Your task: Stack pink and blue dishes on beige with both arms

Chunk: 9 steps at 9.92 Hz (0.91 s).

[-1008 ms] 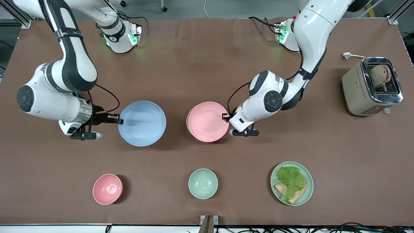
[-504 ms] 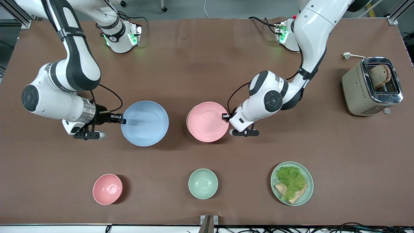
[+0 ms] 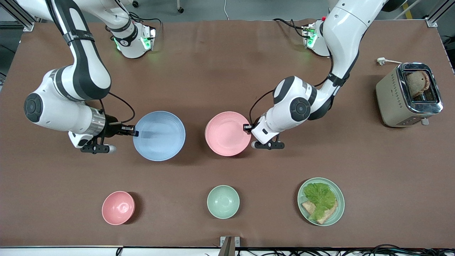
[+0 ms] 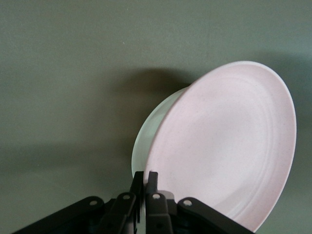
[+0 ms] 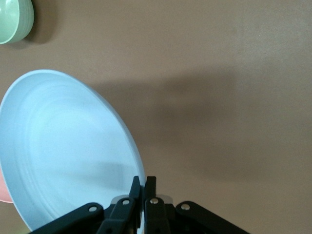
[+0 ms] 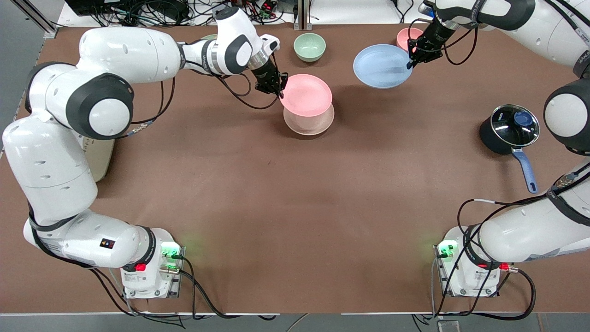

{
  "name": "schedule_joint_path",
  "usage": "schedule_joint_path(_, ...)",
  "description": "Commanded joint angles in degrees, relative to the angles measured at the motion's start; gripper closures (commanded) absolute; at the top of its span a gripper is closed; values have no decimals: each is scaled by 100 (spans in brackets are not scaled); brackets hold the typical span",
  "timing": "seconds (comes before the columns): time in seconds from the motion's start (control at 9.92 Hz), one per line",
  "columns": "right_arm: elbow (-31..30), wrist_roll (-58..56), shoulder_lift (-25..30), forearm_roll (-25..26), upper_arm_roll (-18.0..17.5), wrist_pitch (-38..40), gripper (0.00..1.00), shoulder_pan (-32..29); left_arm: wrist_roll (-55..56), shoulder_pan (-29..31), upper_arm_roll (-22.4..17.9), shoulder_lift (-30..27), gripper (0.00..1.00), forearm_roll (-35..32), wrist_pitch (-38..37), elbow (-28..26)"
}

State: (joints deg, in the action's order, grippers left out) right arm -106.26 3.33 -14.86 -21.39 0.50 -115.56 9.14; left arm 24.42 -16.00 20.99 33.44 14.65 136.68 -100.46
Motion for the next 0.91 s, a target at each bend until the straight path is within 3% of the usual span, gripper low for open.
schedule_joint_path(0.0,-159,89,141,-49,-41,-81,99,-17,-34,-61,11,328,99,29,497,-105)
schedule_joint_path(0.5,-413,413,132,-58,-250,-441,99,202,-52,-105,11,593,96,-6,772,-228)
schedule_joint_path(0.6,-405,658,123,-58,-347,-467,99,272,-43,-114,11,593,87,-6,772,-229)
schedule_joint_path(0.81,-405,1106,97,-58,-567,-747,99,456,-34,-131,28,541,44,-6,755,-281)
